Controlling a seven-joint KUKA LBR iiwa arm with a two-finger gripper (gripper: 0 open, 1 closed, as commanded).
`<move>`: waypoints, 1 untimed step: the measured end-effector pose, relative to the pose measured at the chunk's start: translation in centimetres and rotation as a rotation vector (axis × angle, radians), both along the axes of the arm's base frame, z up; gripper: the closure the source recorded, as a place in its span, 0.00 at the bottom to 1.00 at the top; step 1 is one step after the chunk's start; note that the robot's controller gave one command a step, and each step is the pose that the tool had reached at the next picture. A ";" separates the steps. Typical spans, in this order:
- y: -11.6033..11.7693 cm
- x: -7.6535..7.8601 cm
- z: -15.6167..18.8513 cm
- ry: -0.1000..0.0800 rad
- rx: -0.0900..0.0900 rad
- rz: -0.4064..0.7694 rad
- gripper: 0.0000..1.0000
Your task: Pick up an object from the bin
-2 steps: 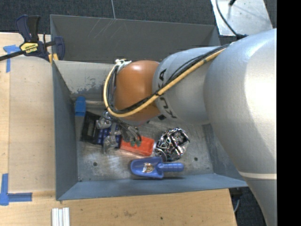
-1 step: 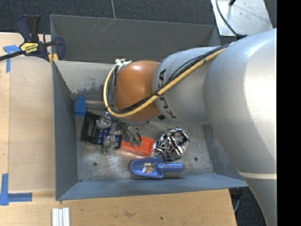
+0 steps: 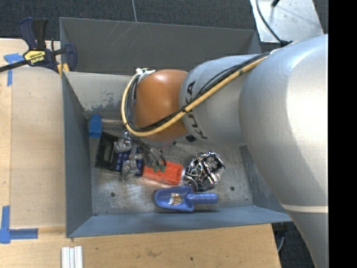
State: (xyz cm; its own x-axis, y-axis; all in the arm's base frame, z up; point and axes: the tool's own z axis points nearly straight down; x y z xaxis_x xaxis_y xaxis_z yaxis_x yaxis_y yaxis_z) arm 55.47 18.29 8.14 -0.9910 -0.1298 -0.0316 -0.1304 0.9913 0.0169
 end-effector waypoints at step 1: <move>0.1 -0.1 0.0 -0.009 -0.008 0.065 1.00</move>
Offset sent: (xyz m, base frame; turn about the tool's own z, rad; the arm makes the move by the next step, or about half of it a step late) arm 0.0000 0.0000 0.0000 0.0000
